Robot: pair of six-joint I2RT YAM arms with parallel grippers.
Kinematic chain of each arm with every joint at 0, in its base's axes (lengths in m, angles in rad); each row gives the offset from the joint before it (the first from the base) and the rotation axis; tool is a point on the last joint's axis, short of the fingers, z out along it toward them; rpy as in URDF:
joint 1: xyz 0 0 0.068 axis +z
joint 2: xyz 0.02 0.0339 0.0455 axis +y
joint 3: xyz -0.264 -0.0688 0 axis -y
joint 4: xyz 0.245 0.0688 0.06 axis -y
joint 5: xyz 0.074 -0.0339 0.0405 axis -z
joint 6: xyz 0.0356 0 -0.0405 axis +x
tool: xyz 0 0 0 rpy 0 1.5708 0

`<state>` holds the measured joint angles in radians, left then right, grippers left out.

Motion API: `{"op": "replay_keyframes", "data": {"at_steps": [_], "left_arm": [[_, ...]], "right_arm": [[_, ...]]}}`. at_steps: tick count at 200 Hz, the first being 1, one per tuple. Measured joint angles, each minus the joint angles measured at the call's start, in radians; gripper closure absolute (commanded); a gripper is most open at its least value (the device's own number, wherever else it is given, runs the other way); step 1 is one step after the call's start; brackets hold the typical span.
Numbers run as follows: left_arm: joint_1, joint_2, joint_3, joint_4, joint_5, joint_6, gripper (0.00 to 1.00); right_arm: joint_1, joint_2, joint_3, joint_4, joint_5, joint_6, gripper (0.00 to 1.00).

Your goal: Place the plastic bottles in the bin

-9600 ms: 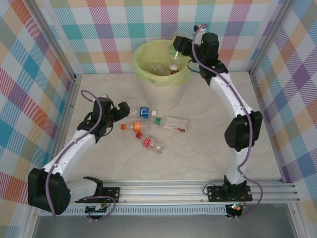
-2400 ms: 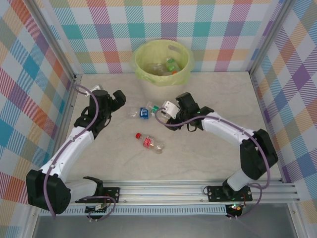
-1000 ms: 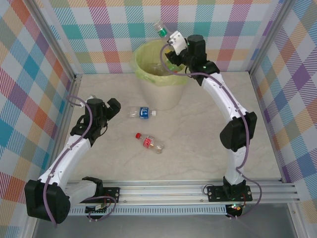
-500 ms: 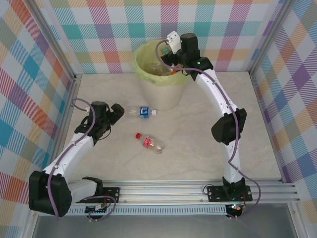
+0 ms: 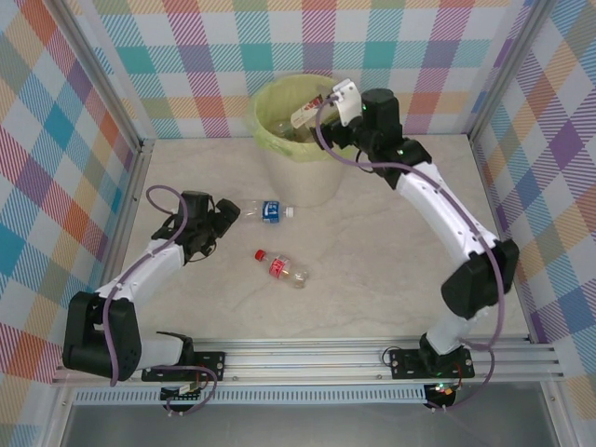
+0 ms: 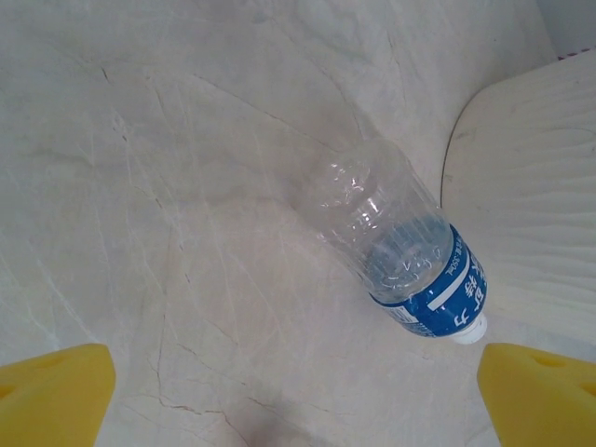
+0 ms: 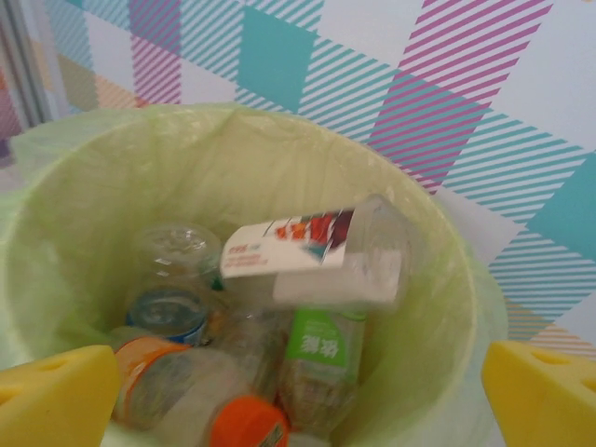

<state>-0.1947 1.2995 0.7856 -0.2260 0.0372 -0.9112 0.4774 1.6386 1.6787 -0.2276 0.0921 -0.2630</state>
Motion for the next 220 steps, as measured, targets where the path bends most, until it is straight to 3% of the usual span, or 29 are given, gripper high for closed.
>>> {"op": "replay_keyframes", "data": {"at_steps": [42,111,172,220], "left_arm": [[-0.011,0.044,0.000,0.038,0.011,-0.047,0.00],[-0.070,0.155,0.003,0.126,0.048,-0.198,0.00],[-0.142,0.327,0.083,0.192,0.066,-0.393,0.00],[-0.163,0.335,0.143,0.172,-0.061,-0.438,0.00]], "right_arm": [[0.000,-0.209,-0.346,0.159,-0.039,0.114,0.00],[0.000,-0.401,-0.697,0.252,-0.018,0.330,0.00],[0.000,-0.452,-0.763,0.269,0.060,0.381,0.00],[0.000,-0.469,-0.763,0.264,0.076,0.381,0.00]]}}
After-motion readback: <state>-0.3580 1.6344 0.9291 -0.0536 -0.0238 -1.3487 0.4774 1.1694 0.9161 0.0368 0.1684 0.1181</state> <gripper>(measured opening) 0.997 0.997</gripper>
